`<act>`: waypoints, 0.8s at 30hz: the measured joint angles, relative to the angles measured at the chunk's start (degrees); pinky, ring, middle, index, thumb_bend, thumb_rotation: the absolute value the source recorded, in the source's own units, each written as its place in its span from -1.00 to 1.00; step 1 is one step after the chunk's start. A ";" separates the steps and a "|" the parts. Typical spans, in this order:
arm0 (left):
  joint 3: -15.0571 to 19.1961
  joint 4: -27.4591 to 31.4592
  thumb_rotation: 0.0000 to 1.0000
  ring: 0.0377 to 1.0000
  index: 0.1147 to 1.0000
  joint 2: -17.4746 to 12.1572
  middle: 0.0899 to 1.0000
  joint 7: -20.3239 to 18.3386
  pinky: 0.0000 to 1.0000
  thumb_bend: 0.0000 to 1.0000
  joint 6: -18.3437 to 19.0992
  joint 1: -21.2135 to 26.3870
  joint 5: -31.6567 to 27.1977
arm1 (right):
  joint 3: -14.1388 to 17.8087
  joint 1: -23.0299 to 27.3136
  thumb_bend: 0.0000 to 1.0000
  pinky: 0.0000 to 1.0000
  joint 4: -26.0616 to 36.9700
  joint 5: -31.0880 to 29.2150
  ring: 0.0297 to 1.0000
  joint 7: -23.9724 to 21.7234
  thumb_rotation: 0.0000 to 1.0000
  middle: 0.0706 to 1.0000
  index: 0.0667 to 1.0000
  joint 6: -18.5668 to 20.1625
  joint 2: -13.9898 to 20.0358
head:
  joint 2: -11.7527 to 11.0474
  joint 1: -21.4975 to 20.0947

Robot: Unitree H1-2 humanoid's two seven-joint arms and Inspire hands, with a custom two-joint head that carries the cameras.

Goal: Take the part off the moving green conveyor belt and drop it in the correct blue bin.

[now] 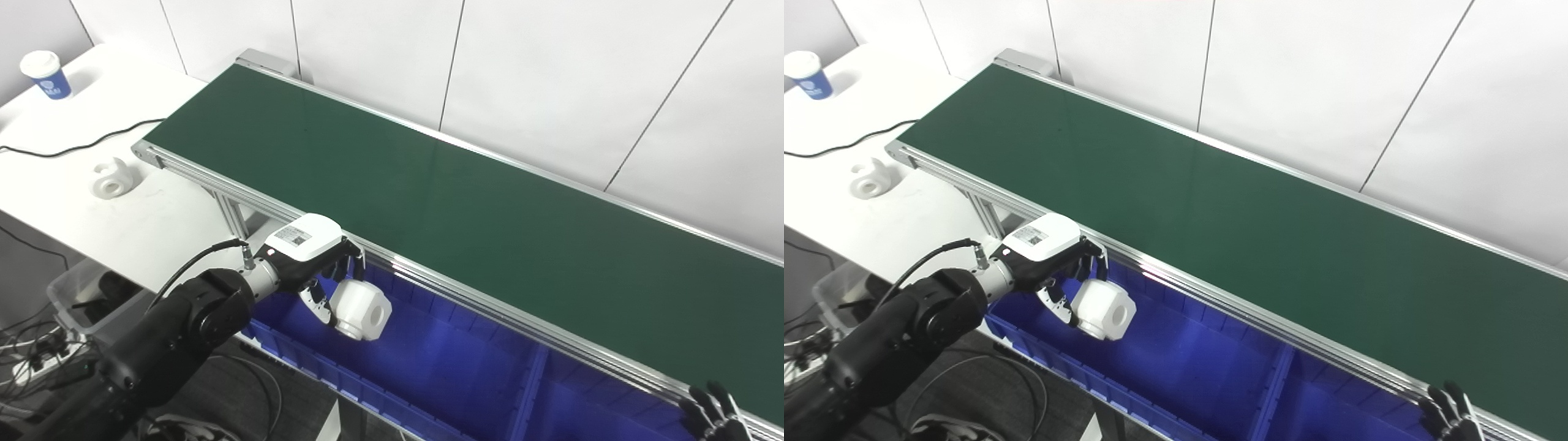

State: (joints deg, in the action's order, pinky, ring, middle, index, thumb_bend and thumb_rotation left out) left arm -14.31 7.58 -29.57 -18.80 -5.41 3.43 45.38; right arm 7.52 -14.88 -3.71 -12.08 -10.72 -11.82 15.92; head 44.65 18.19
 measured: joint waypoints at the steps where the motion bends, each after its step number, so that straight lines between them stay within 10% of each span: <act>1: -0.31 0.98 0.00 0.58 0.50 -0.37 0.60 -1.66 0.44 0.89 0.61 0.02 0.21 | 0.00 -0.01 0.90 0.79 0.11 0.00 0.78 0.00 0.78 0.80 0.88 0.24 -0.03 | 0.00 0.00; 8: -0.78 5.32 0.42 0.95 0.96 -1.45 1.00 -8.13 0.95 1.00 2.41 0.33 3.94 | 0.02 -0.08 0.93 0.79 1.12 -0.05 0.78 0.02 0.77 0.79 0.87 0.67 -0.50 | -0.18 -0.26; 20: 2.65 8.03 0.38 0.93 1.00 1.53 1.00 -7.17 0.87 1.00 2.49 0.08 -1.93 | -0.05 0.19 0.98 0.73 1.27 1.65 0.77 0.41 0.82 0.79 0.89 1.24 -1.20 | -0.61 -3.33; 24: 4.25 11.54 0.38 0.93 1.00 7.01 1.00 -4.62 0.74 1.00 2.36 -1.11 -10.33 | -0.84 0.47 0.87 0.72 0.82 2.91 0.74 0.55 0.81 0.78 0.87 0.99 -2.52 | 0.00 -14.29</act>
State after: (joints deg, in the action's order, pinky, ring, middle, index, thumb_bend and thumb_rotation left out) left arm -10.06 19.13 -22.56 -23.43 -3.05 2.33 35.05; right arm 6.69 -14.40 -2.89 -9.17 -10.17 -10.83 13.40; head 44.65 3.90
